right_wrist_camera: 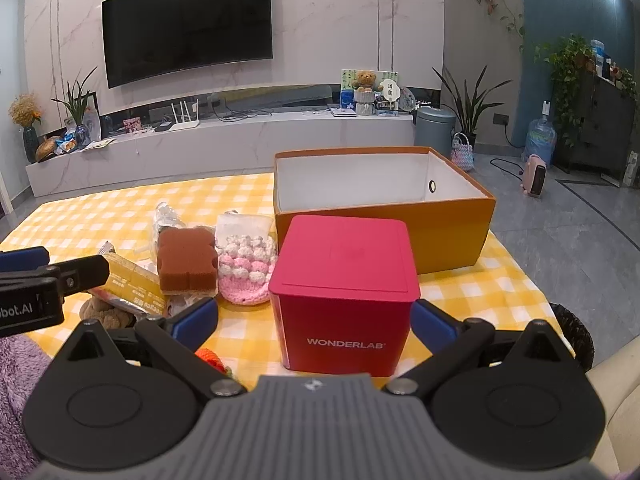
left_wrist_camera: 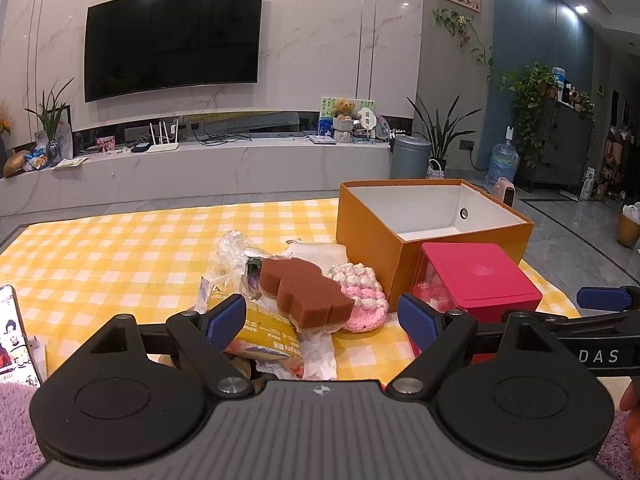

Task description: Organize soft objects

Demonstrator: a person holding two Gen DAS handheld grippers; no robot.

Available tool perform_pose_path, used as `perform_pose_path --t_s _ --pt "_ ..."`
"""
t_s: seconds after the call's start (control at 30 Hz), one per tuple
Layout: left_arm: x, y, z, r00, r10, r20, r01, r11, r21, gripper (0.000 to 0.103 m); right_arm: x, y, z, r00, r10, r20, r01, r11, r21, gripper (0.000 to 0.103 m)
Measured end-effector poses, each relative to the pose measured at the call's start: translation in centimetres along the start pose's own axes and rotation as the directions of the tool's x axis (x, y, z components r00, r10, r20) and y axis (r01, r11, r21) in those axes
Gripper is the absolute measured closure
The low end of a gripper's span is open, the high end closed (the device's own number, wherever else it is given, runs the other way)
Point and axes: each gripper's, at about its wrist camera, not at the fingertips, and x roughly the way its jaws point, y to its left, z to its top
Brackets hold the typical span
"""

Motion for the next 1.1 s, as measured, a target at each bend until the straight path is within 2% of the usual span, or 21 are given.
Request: perform_pose_path --t_s 1.1 --pt "0.11 -0.08 0.08 1.0 0.003 -0.005 -0.003 1.0 -0.001 0.003 0.52 -0.15 -0.15 1.0 -0.012 -0.02 0.013 1.0 0.012 0.003"
